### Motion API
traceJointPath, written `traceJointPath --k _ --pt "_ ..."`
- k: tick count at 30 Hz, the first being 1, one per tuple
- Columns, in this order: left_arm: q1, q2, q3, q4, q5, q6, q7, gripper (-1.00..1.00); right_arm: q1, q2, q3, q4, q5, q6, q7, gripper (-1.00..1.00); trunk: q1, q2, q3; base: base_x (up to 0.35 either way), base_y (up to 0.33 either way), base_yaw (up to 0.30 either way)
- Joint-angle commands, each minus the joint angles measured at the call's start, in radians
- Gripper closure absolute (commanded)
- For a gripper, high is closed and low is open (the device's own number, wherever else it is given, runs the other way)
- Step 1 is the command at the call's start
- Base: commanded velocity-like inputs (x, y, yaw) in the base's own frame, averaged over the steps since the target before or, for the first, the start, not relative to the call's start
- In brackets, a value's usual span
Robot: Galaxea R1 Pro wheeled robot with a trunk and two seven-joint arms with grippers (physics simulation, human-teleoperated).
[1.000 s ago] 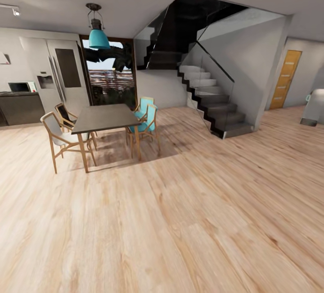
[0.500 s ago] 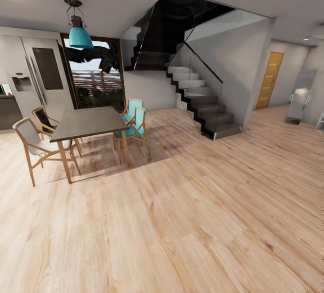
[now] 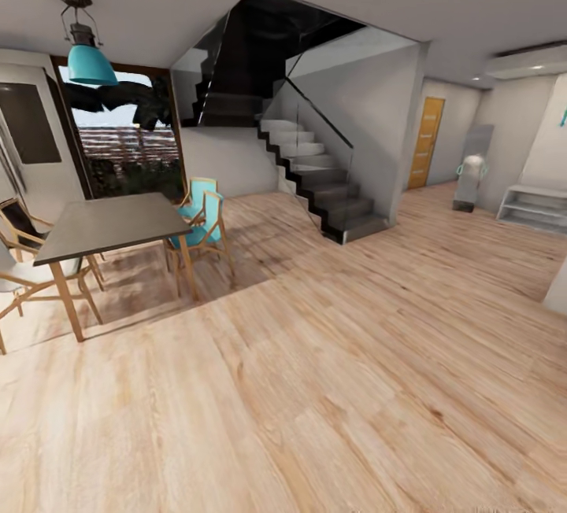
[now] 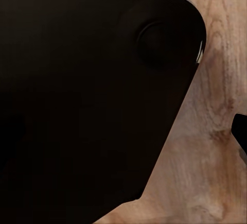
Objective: Turn on the radio receiver that's on the table in the living room.
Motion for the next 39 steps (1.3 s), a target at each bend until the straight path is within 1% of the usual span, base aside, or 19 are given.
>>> traceJointPath --k 1,16,39 --pt "0.000 0.000 0.000 0.000 0.000 0.000 0.000 -1.00 0.000 0.000 0.000 0.000 0.000 0.000 0.000 -1.00 0.000 0.000 0.001 0.000 0.000 -0.268" --pt "0.000 0.000 0.000 0.000 0.000 0.000 0.000 -1.00 0.000 0.000 0.001 0.000 0.000 0.000 0.001 -1.00 0.000 0.000 0.012 0.000 0.000 -0.269" --pt "0.000 0.000 0.000 0.000 0.000 0.000 0.000 -1.00 0.000 -0.001 0.001 0.000 0.000 0.000 0.001 -1.00 0.000 0.000 0.022 0.000 0.000 -0.283"
